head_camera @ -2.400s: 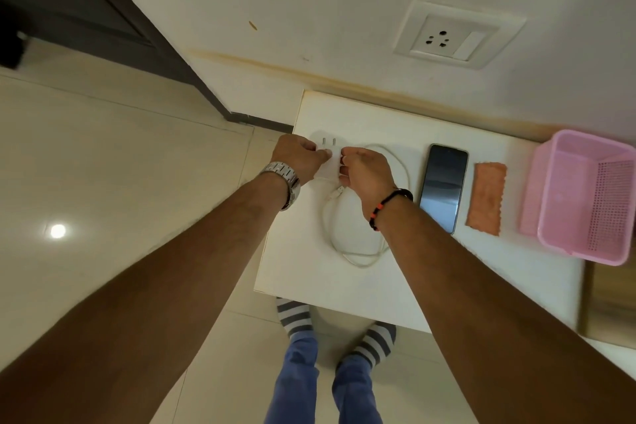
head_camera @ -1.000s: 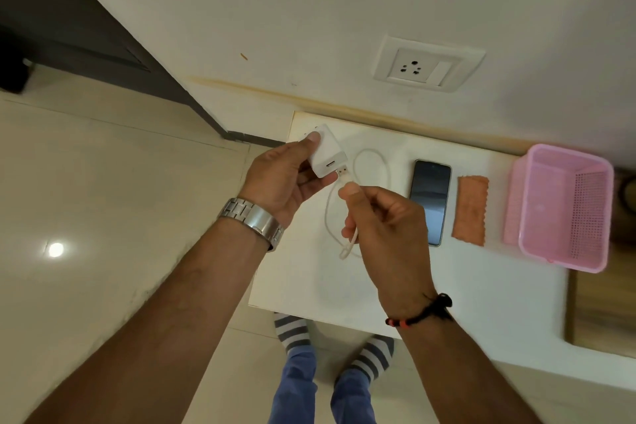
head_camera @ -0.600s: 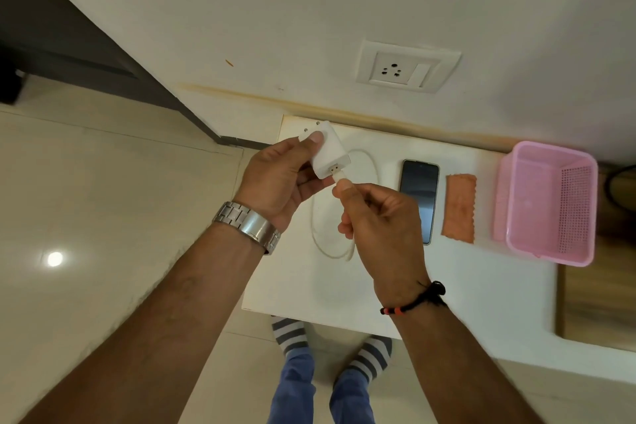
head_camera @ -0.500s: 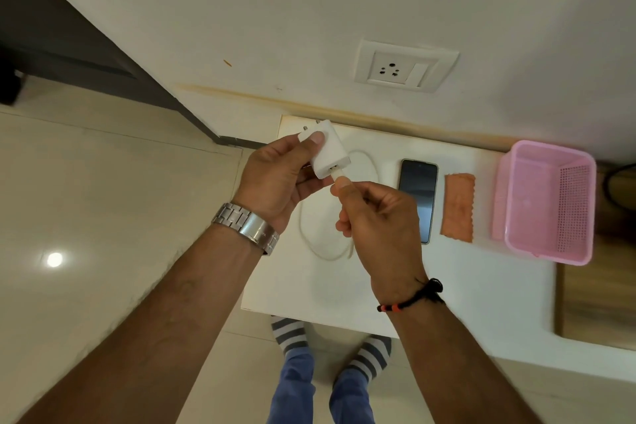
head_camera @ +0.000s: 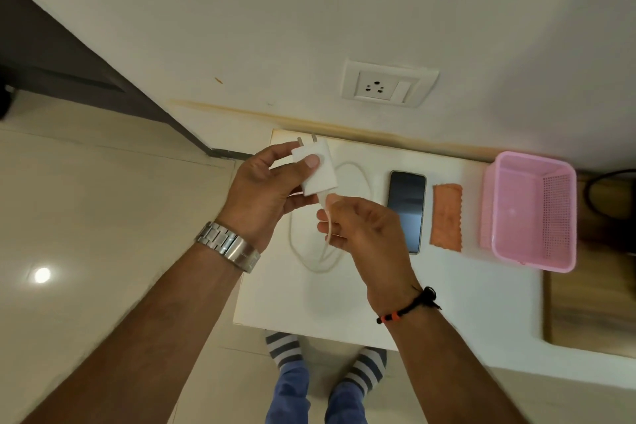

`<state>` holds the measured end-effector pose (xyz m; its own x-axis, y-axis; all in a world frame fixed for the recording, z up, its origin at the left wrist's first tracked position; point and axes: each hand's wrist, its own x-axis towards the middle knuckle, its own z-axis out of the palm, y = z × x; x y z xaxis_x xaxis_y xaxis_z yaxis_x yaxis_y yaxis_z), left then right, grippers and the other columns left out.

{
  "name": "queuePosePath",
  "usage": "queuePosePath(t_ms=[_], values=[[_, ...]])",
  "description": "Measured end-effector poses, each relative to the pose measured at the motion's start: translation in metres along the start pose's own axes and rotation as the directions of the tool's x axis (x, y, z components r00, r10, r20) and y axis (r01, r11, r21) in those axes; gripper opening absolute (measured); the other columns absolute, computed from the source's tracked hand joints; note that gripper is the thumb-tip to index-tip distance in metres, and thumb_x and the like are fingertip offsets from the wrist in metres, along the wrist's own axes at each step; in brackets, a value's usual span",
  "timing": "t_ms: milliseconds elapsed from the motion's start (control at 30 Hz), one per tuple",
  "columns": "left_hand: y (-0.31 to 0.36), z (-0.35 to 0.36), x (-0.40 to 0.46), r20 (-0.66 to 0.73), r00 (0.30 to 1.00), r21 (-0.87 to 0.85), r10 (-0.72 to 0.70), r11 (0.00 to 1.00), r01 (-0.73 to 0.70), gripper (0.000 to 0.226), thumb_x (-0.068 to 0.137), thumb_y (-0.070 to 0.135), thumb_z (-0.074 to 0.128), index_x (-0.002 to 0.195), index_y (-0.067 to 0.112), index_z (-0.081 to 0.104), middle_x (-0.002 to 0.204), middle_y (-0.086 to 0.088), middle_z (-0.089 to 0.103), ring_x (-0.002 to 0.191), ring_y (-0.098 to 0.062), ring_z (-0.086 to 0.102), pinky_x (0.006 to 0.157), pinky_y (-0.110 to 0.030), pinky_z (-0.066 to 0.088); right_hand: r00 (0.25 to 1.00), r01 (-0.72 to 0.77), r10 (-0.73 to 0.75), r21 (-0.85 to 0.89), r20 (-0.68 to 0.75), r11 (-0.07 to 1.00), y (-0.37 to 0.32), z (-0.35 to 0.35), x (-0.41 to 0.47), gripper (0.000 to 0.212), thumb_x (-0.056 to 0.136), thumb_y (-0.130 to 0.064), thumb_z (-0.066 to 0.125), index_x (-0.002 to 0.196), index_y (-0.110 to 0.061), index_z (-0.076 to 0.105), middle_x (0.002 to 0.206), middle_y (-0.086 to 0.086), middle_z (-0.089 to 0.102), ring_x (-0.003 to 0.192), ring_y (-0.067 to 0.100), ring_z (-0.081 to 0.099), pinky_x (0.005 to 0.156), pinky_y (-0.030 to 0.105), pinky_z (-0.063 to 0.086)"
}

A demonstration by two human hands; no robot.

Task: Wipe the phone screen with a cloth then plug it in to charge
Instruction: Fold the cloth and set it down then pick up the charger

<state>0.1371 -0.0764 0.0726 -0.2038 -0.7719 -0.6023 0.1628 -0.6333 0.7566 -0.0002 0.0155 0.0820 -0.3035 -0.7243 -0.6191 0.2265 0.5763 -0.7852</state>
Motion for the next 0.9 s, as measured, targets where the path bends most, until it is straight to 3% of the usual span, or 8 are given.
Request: queuePosePath(t_ms=[133, 267, 400, 567, 767, 900], values=[[-0.002, 0.004, -0.002, 0.085, 0.996, 0.112, 0.01, 0.994, -0.02, 0.054, 0.07, 0.03, 0.086, 0.114, 0.004, 0.074, 0.107, -0.014, 0.08, 0.099, -0.033, 0.077, 0.081, -0.04, 0.065, 0.997, 0.02, -0.028, 0.114, 0.07, 0.993, -0.011, -0.016, 0.007, 0.034, 0.094, -0.031, 0.065, 0.126, -0.018, 0.066, 0.118, 0.003, 0.073, 0.106, 0.019, 0.072, 0.09, 0.039, 0.06], [0.001, 0.017, 0.001, 0.142, 0.99, 0.208, 0.016, 0.977, -0.046, 0.04, 0.079, 0.027, 0.084, 0.113, 0.007, 0.077, 0.109, -0.012, 0.08, 0.099, -0.031, 0.077, 0.083, -0.041, 0.064, 0.984, 0.108, -0.118, 0.078, 0.137, 0.991, -0.022, -0.021, 0.017, 0.026, 0.097, -0.02, 0.064, 0.122, -0.016, 0.069, 0.109, 0.003, 0.077, 0.1, 0.018, 0.074, 0.084, 0.036, 0.062], [0.01, 0.023, 0.009, 0.143, 0.987, 0.165, -0.069, 0.985, 0.045, 0.055, 0.068, 0.038, 0.087, 0.112, 0.006, 0.077, 0.111, -0.016, 0.079, 0.101, -0.035, 0.076, 0.085, -0.043, 0.064, 0.988, 0.109, -0.123, 0.139, 0.097, 0.984, -0.029, -0.029, 0.029, 0.027, 0.098, -0.017, 0.064, 0.123, -0.012, 0.069, 0.112, 0.006, 0.076, 0.104, 0.022, 0.073, 0.09, 0.041, 0.06], [0.008, 0.028, 0.016, 0.174, 0.978, 0.137, -0.118, 0.986, 0.095, 0.026, 0.083, 0.015, 0.083, 0.106, 0.005, 0.077, 0.107, -0.019, 0.079, 0.095, -0.034, 0.077, 0.087, -0.045, 0.064, 0.993, 0.088, -0.1, 0.162, 0.069, 0.983, -0.037, -0.036, 0.042, 0.03, 0.097, -0.02, 0.065, 0.126, -0.011, 0.067, 0.115, 0.006, 0.076, 0.104, 0.022, 0.073, 0.091, 0.038, 0.059], [0.005, 0.037, 0.03, 0.134, 0.985, 0.102, -0.112, 0.99, 0.099, 0.026, 0.086, 0.008, 0.08, 0.11, -0.002, 0.075, 0.095, -0.018, 0.079, 0.083, -0.028, 0.076, 0.074, -0.034, 0.064, 0.999, 0.011, -0.018, 0.23, 0.027, 0.973, -0.038, -0.04, 0.055, 0.026, 0.097, -0.018, 0.065, 0.121, -0.009, 0.069, 0.114, 0.01, 0.075, 0.107, 0.026, 0.072, 0.092, 0.037, 0.059], [0.004, 0.041, 0.038, 0.13, 0.984, 0.082, -0.124, 0.99, 0.114, 0.03, 0.086, 0.008, 0.079, 0.114, -0.004, 0.074, 0.103, -0.02, 0.078, 0.086, -0.028, 0.074, 0.081, -0.039, 0.065, 0.999, 0.007, -0.022, 0.281, 0.047, 0.96, -0.039, -0.041, 0.064, 0.029, 0.098, -0.013, 0.063, 0.124, -0.001, 0.066, 0.119, 0.014, 0.073, 0.11, 0.026, 0.071, 0.098, 0.039, 0.056]])
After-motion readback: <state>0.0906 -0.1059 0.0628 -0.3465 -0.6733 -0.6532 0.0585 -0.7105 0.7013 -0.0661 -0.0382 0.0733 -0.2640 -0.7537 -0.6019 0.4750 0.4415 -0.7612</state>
